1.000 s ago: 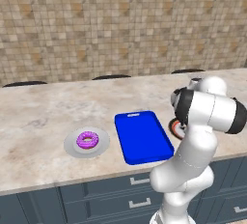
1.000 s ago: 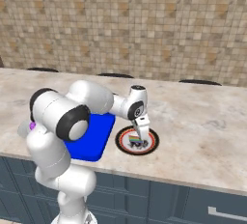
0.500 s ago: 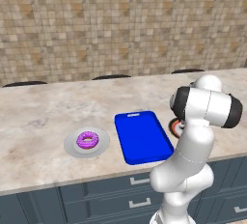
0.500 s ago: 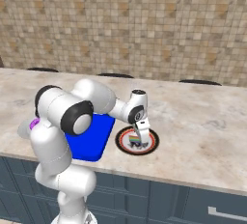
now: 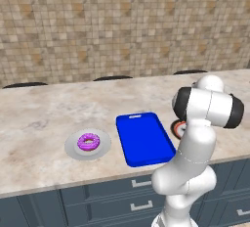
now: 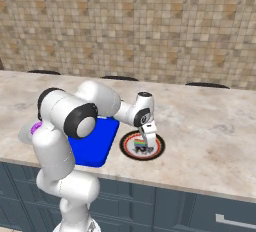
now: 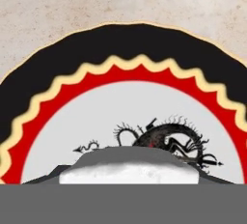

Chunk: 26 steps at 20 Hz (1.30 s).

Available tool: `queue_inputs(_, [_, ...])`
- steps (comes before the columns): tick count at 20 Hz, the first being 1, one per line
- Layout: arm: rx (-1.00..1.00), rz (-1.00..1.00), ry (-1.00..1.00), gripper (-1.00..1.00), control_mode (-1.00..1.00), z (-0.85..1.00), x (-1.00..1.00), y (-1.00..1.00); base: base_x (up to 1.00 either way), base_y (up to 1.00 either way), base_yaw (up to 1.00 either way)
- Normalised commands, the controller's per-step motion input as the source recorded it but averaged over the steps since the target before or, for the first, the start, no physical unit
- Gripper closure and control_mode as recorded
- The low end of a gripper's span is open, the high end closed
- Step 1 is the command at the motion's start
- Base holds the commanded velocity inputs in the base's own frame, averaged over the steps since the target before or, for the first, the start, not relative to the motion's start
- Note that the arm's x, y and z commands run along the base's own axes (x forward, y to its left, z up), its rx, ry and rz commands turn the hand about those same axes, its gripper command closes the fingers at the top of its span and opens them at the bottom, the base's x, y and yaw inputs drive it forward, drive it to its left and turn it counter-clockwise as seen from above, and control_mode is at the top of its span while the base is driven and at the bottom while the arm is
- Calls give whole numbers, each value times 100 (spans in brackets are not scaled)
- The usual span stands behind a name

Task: Move the dessert items from the plates to the tray.

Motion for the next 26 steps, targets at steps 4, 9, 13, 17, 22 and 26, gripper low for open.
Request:
queue_inputs(4, [0, 0, 0, 100, -100, 0, 0, 0, 0, 0, 0])
queue_inputs(9, [0, 0, -1, 100, -100, 4, 0, 1, 0, 0, 0])
queue_inputs(13, [0, 0, 0, 100, -100, 37, 0, 4, 0, 0, 0])
queue_inputs(17, [0, 0, 0, 100, -100, 46, 0, 7, 0, 0, 0])
queue_inputs(22, [0, 0, 0, 100, -100, 49, -3, 15, 0, 0, 0])
queue_inputs(26, [0, 3, 0, 100, -100, 29, -17, 48, 0, 0, 0])
